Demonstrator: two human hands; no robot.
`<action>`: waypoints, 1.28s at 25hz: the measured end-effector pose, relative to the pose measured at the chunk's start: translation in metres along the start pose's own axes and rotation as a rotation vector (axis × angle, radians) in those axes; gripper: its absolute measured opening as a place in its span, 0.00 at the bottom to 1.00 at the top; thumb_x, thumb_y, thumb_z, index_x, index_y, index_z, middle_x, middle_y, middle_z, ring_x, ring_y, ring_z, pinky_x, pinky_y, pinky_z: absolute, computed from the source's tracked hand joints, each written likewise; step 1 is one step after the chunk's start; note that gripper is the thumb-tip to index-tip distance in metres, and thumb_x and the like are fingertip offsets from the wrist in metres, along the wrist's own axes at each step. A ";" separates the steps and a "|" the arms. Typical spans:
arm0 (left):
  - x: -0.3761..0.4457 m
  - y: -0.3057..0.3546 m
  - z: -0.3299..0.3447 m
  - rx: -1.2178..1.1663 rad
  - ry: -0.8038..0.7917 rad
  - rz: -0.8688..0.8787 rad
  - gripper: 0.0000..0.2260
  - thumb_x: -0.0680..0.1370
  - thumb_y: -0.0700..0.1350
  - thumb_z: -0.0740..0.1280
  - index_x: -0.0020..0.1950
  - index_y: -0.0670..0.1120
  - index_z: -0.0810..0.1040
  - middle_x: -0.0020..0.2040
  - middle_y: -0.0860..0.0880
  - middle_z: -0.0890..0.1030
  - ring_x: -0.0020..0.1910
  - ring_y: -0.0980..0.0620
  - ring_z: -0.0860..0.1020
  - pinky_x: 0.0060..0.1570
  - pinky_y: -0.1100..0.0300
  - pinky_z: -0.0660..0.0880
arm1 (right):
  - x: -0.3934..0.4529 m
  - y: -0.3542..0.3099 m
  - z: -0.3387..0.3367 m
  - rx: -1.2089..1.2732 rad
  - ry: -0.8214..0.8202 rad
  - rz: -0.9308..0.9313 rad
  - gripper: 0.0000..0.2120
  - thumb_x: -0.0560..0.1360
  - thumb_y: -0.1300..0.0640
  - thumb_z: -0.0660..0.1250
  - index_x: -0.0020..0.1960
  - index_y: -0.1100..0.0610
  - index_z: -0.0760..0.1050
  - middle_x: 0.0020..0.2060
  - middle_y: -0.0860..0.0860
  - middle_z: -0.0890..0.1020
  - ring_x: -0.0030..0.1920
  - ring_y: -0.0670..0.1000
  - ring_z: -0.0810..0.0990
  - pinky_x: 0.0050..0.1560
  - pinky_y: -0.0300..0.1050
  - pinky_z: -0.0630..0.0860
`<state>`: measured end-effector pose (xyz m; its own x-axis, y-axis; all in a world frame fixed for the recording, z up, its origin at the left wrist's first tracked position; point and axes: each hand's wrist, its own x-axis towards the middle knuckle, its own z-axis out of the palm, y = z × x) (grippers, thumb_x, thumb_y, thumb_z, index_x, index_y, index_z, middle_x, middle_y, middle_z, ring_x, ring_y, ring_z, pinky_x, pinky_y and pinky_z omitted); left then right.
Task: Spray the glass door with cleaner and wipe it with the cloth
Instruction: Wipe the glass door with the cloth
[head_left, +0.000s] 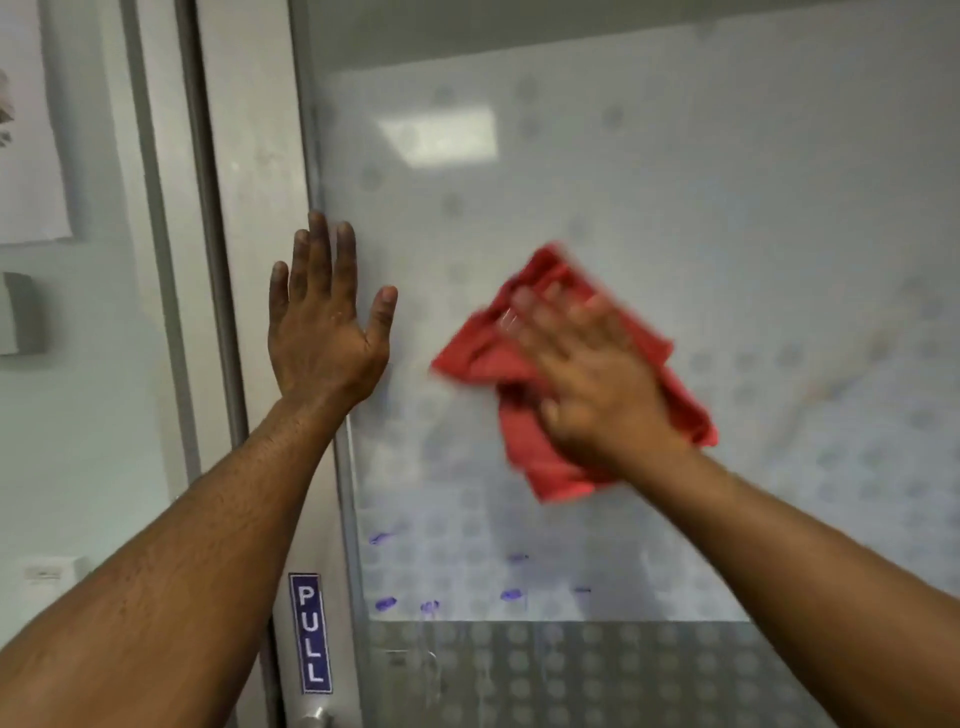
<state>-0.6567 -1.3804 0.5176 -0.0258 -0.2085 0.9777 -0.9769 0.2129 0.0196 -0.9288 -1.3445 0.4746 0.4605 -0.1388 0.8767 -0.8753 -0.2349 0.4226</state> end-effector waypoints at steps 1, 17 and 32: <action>0.003 0.011 0.000 -0.019 0.006 0.017 0.31 0.82 0.62 0.45 0.81 0.49 0.42 0.82 0.47 0.44 0.80 0.50 0.43 0.78 0.50 0.43 | 0.014 0.029 -0.011 -0.035 0.064 0.225 0.29 0.78 0.47 0.57 0.77 0.51 0.61 0.78 0.52 0.60 0.78 0.55 0.56 0.77 0.57 0.52; 0.016 0.157 0.015 -0.108 0.003 0.131 0.33 0.81 0.64 0.44 0.81 0.48 0.42 0.82 0.48 0.42 0.80 0.51 0.42 0.78 0.51 0.45 | -0.044 0.188 -0.066 -0.092 0.233 0.718 0.30 0.80 0.48 0.57 0.77 0.60 0.58 0.77 0.59 0.61 0.77 0.61 0.57 0.75 0.60 0.56; 0.016 0.231 0.023 -0.126 -0.007 0.148 0.37 0.79 0.67 0.40 0.81 0.46 0.39 0.81 0.48 0.38 0.80 0.51 0.39 0.78 0.55 0.38 | -0.094 0.260 -0.088 -0.158 0.275 0.855 0.33 0.79 0.42 0.53 0.78 0.60 0.57 0.77 0.60 0.61 0.77 0.62 0.57 0.75 0.62 0.56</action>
<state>-0.8875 -1.3565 0.5334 -0.1687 -0.1729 0.9704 -0.9279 0.3599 -0.0972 -1.2124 -1.3076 0.5222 -0.3886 0.0339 0.9208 -0.9214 -0.0198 -0.3881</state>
